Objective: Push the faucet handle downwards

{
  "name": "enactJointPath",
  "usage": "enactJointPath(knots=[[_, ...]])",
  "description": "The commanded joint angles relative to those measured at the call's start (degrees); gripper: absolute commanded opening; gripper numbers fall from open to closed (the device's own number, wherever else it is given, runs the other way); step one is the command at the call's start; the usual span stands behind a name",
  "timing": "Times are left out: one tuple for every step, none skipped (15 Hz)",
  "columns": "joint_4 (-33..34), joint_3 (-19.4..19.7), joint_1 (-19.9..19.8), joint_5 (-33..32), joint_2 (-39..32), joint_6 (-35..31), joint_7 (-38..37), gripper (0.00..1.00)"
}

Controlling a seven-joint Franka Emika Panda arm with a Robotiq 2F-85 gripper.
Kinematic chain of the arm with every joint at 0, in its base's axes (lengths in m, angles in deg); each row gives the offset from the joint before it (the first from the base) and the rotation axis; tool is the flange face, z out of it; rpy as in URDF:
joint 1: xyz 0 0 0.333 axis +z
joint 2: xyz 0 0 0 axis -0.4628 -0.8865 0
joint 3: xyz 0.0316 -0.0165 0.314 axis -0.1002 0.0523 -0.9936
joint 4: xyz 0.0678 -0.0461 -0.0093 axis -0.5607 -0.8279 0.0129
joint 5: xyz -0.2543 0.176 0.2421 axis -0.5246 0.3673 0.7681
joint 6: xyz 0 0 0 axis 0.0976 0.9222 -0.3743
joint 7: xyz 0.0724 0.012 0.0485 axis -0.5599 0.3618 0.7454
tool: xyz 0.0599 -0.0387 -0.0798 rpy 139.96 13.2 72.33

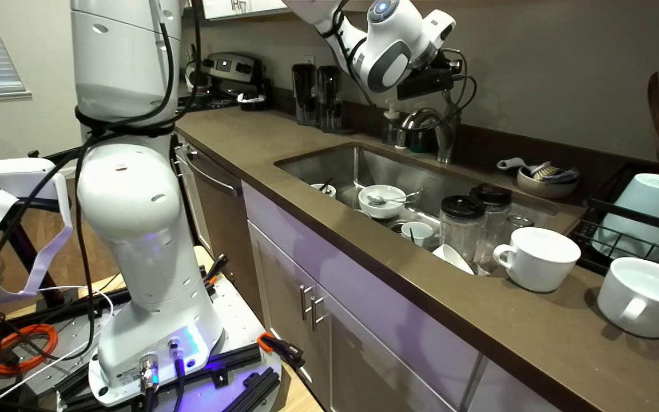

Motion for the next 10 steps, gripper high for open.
enactJointPath(knots=[[-6.39,7.99,6.29,-2.42,4.65,-2.7,-1.78,0.05],[-7.39,10.14,8.01,-3.34,5.39,-3.55,-2.79,0.04],[-8.37,12.74,10.33,-2.99,6.18,-4.24,-2.31,0.04],[-9.67,15.71,12.87,-2.64,7.0,-4.83,-1.91,0.05],[-10.91,18.14,14.97,-2.42,7.8,-5.04,-1.62,0.05],[-12.33,20.12,16.75,-2.09,8.81,-4.91,-1.49,0.04],[-13.61,22.32,18.66,-1.76,9.73,-4.61,-1.35,0.04],[-15.06,23.98,20.26,-1.54,11.05,-3.49,-1.41,0.04],[-16.36,25.6,21.79,-1.47,12.06,-2.77,-1.25,0.04],[-17.57,27.33,23.32,-1.39,13.15,-1.8,-1.04,0.04]])
